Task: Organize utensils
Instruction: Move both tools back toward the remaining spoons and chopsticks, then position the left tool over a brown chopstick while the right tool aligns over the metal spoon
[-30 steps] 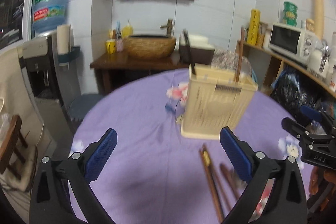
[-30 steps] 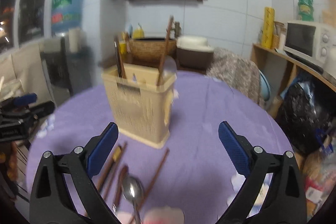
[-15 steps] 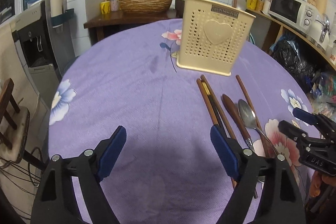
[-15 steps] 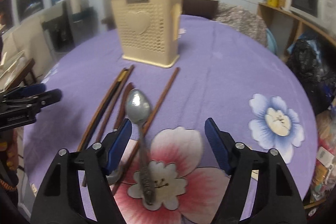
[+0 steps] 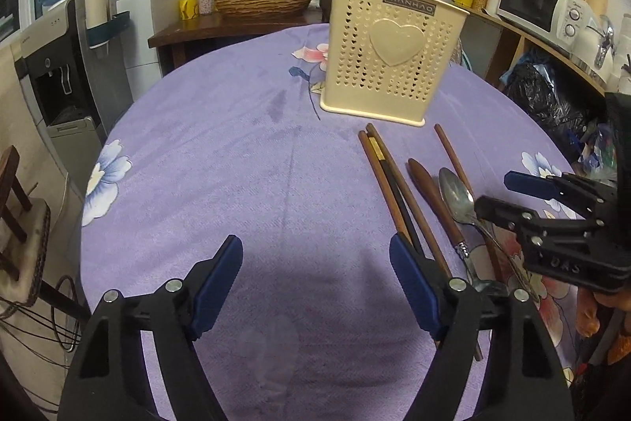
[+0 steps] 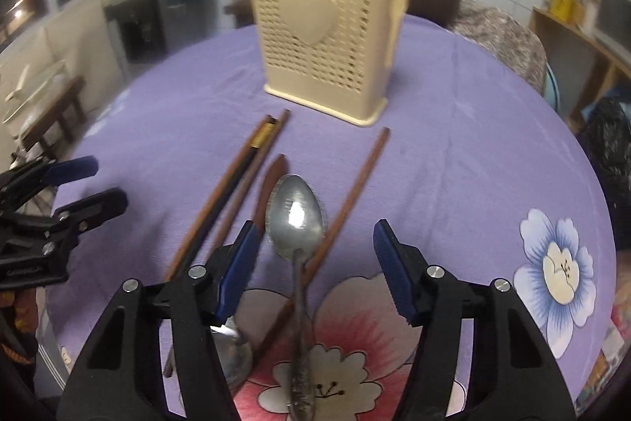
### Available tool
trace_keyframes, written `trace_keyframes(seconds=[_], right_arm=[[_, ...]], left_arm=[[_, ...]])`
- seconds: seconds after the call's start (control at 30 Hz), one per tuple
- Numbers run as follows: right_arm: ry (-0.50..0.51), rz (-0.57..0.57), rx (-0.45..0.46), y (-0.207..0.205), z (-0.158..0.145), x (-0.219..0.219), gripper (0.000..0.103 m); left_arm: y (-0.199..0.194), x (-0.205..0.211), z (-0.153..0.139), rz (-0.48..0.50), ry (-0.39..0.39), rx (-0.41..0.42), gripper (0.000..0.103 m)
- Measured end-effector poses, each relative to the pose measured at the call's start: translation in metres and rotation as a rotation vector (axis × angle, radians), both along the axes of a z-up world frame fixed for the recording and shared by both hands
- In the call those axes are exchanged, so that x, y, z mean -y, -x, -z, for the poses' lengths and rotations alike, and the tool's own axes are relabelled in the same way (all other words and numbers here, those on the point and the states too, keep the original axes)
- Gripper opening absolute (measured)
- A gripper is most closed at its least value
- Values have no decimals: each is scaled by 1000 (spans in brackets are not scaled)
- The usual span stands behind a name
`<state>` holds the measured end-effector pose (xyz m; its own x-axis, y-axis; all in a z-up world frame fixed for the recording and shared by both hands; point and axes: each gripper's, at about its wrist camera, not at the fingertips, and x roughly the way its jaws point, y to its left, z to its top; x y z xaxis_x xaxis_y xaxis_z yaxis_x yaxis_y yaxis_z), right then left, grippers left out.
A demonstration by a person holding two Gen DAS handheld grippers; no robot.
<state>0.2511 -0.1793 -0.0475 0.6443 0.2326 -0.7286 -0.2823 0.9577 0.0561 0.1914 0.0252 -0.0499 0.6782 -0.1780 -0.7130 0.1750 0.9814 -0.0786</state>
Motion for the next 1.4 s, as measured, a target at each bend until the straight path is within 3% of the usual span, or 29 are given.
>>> trace_keyframes(seconds=[0.2,0.4,0.73,0.93,1.1,1.4], right_arm=[[-30,160,-38,-14,5,16,60],[1,218,-83,-29,15,18,58],[46,194,-134,-29,24,11,58],[105,221,-128,-12,23,32,58],[52,261,-136,-2,27,58,58],[24,260,-114,-1,28,56,59]], left_arm=[[-2,21,7,42,-30,-18,74],[-2,31,12,59,-50,-29,73],[0,34,15,62,-50,-38,73],[1,37,15,66,-55,-42,73],[2,42,18,75,-62,-48,70],[5,49,22,79,-105,-59,64]])
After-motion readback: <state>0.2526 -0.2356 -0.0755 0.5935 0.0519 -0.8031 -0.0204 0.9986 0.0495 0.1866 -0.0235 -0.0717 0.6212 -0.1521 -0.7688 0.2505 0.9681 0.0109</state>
